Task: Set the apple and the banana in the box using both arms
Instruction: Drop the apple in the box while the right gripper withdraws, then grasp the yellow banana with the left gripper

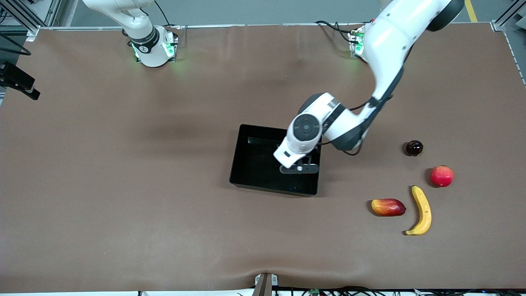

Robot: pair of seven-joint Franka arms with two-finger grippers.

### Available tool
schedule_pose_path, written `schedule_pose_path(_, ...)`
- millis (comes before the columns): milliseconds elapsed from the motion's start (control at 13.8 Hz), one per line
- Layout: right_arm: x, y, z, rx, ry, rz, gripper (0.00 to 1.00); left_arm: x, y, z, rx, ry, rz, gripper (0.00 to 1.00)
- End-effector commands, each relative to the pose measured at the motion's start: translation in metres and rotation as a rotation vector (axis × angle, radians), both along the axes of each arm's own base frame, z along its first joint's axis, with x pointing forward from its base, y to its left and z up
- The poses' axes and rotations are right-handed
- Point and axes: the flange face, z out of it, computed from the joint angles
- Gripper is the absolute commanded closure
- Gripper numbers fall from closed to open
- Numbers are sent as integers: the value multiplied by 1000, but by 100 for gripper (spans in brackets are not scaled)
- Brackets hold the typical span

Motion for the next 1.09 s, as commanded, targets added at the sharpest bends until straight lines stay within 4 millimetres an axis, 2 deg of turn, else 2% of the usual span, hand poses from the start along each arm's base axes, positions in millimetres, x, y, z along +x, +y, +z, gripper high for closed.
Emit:
schedule_pose_path(0, -1, -9, -2, -19, 27, 29, 0, 21, 65, 65, 50, -55, 75, 0)
schedule_pose_path(73, -1, -10, -4, -18, 38, 25, 0, 31, 88, 73, 59, -56, 93, 0)
schedule_pose_path(218, -2, -10, -5, -11, 43, 23, 0, 51, 137, 73, 112, -74, 96, 0)
schedule_pose_path(290, -2, -9, -5, -8, 43, 22, 0, 64, 168, 73, 165, -103, 72, 0)
schedule_pose_path(581, -4, -13, -7, -2, 61, 14, 0, 105, 287, 57, 155, -118, -9, 0)
schedule_pose_path(726, -6, -13, -8, 2, 75, 14, 0, 120, 343, 43, 128, -146, -61, 0)
schedule_pose_path(871, -6, -11, -8, 19, 75, 15, 0, 131, 396, 17, 91, -182, -98, 1)
schedule_pose_path(1016, -8, -19, -9, 55, 82, -1, 0, 135, 430, -18, 56, -189, -69, 5)
